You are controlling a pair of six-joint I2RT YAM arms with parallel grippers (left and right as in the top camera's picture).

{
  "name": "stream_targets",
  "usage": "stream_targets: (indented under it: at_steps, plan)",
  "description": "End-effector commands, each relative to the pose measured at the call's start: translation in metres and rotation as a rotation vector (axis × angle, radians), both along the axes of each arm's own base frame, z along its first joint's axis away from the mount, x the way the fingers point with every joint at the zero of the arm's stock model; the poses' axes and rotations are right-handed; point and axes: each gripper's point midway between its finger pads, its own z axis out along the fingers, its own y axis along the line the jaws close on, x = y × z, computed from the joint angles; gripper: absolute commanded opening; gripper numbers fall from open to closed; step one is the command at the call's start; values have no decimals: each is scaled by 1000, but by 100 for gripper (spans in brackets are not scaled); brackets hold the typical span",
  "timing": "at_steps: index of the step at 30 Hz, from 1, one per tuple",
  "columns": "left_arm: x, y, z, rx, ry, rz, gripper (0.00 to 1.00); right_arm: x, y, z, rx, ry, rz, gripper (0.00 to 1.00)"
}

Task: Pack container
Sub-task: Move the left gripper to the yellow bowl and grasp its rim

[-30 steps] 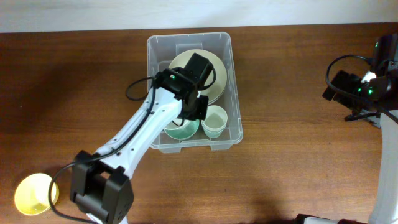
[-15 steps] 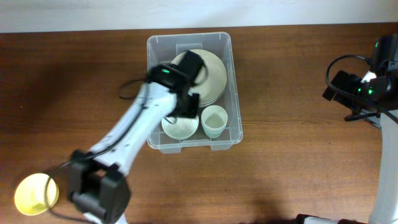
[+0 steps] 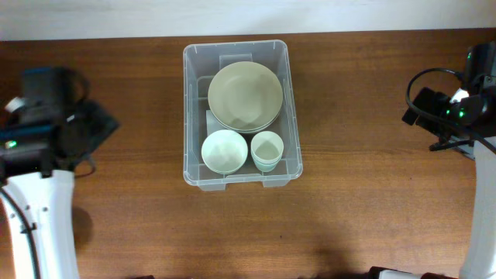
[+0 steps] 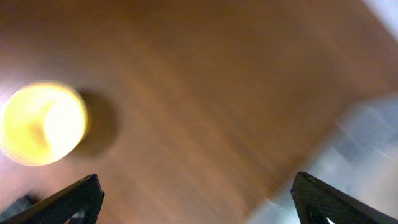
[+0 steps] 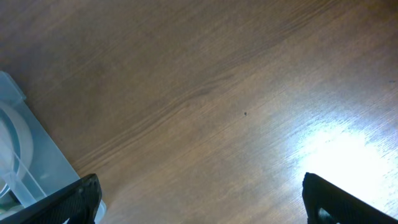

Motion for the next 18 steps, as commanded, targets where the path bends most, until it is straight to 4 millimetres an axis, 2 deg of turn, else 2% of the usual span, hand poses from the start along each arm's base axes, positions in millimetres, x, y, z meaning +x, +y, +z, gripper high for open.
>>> stream_targets:
  at_steps: [1,5,9,14,18]
  plan:
    - [-33,43,-52,-64,108,242,99,0,-1,-2,3,5,5,99]
    - [-62,79,-99,-113,144,409,99,0,-1,-2,3,6,5,99]
    - [-81,101,-136,-190,139,504,99,0,-1,-2,3,5,5,99]
    - [-97,125,-156,-207,163,590,99,0,-1,-2,3,6,5,99]
    - [-94,139,-173,-215,174,616,99,0,-1,-2,3,6,5,99]
